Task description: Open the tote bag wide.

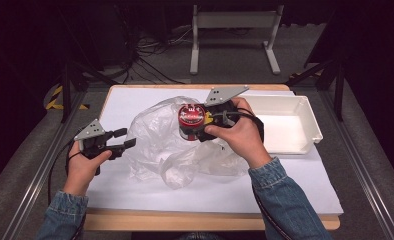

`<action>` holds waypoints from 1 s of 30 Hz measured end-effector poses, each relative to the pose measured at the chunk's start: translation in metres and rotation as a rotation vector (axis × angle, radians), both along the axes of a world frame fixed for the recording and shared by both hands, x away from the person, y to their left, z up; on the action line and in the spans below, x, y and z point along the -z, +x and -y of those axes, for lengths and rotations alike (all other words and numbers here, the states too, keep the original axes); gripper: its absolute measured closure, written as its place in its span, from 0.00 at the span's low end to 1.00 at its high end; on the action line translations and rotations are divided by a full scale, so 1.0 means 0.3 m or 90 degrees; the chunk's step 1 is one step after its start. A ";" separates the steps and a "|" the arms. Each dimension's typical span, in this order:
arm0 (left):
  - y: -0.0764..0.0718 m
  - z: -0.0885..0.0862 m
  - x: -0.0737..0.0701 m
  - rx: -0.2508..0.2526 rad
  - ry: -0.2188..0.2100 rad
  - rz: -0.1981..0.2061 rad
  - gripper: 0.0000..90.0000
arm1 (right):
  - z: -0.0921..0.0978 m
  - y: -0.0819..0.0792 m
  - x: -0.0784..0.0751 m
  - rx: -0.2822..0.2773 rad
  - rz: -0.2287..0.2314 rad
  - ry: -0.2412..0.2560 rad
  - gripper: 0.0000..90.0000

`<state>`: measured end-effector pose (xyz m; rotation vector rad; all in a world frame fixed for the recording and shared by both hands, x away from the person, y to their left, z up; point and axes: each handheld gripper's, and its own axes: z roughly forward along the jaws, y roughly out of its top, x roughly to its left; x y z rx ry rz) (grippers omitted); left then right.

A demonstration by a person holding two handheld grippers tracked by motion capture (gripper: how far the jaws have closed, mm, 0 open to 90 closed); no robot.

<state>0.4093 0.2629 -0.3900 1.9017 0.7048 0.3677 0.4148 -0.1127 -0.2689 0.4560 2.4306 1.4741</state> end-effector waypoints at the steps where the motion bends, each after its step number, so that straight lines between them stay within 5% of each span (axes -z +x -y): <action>1: -0.001 0.000 -0.001 0.006 0.004 -0.004 0.81 | 0.006 -0.001 0.000 0.004 -0.002 0.001 0.28; 4: -0.005 -0.008 -0.004 0.012 0.016 -0.010 1.00 | 0.024 -0.002 -0.002 0.011 -0.001 0.004 0.28; 21: -0.025 -0.136 0.012 -0.068 0.026 -0.053 1.00 | 0.123 0.008 -0.013 0.050 0.000 0.008 0.28; 30: -0.032 -0.140 0.005 -0.066 0.026 -0.052 1.00 | 0.149 0.009 -0.006 0.047 -0.012 0.007 0.28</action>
